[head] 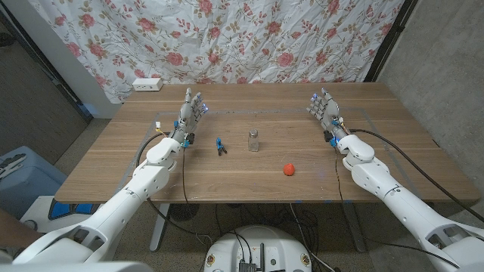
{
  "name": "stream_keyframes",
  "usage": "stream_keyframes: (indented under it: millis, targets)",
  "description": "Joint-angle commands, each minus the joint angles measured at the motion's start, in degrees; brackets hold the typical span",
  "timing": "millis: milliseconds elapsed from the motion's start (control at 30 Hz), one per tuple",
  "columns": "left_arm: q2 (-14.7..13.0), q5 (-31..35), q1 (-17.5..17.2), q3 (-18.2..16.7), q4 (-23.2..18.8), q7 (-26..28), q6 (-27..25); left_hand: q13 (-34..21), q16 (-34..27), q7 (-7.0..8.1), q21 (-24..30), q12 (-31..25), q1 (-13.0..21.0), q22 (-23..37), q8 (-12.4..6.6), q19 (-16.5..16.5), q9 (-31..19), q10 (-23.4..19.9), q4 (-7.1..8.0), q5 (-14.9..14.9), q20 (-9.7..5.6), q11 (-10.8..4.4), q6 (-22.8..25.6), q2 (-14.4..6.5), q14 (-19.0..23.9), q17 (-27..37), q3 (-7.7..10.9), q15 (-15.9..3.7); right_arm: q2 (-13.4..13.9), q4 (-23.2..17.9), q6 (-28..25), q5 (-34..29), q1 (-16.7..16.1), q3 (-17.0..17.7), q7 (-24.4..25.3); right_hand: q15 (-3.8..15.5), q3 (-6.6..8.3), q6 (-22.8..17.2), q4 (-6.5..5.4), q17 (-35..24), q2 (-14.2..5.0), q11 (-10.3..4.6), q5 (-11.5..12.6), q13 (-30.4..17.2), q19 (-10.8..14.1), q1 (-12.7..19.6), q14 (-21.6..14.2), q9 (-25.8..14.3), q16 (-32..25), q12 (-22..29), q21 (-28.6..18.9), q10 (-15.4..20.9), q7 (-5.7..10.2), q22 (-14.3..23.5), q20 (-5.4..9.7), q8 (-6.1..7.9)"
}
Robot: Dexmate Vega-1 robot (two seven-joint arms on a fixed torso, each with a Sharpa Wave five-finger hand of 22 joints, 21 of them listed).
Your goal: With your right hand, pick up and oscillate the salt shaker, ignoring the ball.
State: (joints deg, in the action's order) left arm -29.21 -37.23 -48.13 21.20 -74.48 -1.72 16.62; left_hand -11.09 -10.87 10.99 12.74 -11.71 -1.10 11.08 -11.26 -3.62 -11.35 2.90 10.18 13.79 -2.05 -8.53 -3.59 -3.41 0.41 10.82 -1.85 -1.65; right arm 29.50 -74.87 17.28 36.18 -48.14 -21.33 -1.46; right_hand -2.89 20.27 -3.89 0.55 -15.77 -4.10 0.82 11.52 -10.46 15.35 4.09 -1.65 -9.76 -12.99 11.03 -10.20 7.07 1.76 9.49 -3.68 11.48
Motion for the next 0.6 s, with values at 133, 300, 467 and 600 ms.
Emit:
stream_keyframes:
  millis: [133,300,467,600]
  targets:
    - [0.00,-0.01,0.00,0.00,0.00,0.01,0.01,-0.17,-0.29,0.50,0.26,-0.43,-0.01,0.23,-0.23,-0.26,-0.30,-0.02,0.49,0.40,-1.37,-0.41,0.04,-5.78,0.04,0.30,0.05,-6.02,2.63,-3.37,-0.03,-5.42,-1.02,-1.19,3.10,0.23,0.53,-0.41,0.95,0.33,0.04,-0.04,0.32,-0.13,-0.35,1.15,-0.06,-0.27,0.02,0.26,-0.25,0.48,0.14,0.19,1.35,-0.03]
    - [0.01,-0.01,-0.01,0.00,0.00,0.01,0.01,-0.17,-0.28,0.53,0.25,-0.43,-0.01,0.23,-0.23,-0.23,-0.31,-0.03,0.49,0.40,-1.38,-0.40,0.02,-5.78,0.02,0.30,0.05,-6.02,3.93,-6.58,-1.07,-7.56,-2.48,-1.39,5.42,0.72,0.68,-0.46,1.57,0.62,0.17,-0.07,0.29,-0.12,-0.83,1.67,-0.07,-0.27,0.17,0.22,-0.15,0.55,0.19,0.15,1.82,-0.17]
    - [0.02,0.00,0.00,0.01,0.01,0.03,0.01,-0.17,-0.28,0.56,0.24,-0.41,-0.01,0.23,-0.22,-0.21,-0.30,0.01,0.49,0.40,-1.33,-0.41,0.01,-5.78,0.00,0.30,0.05,-6.01,5.01,-7.75,-1.51,-9.69,-2.65,-2.21,5.54,0.93,0.73,-0.02,2.25,0.90,0.51,-0.14,0.21,-0.11,-1.41,2.15,0.20,-0.27,0.41,0.06,-0.04,0.28,0.38,0.11,2.29,-0.47]
    - [0.03,0.01,0.01,0.02,0.02,0.03,0.02,-0.17,-0.29,0.49,0.23,-0.44,-0.01,0.23,-0.22,-0.19,-0.30,-0.04,0.48,0.40,-1.35,-0.34,0.00,-5.77,0.04,0.30,0.05,-6.00,5.44,-7.83,-1.07,-11.00,-2.44,-2.82,5.04,0.97,0.63,1.77,3.18,1.28,1.20,-0.38,0.09,-0.11,-2.21,2.64,0.67,-0.27,0.75,-0.20,0.03,-0.32,0.41,0.09,2.62,-1.19]
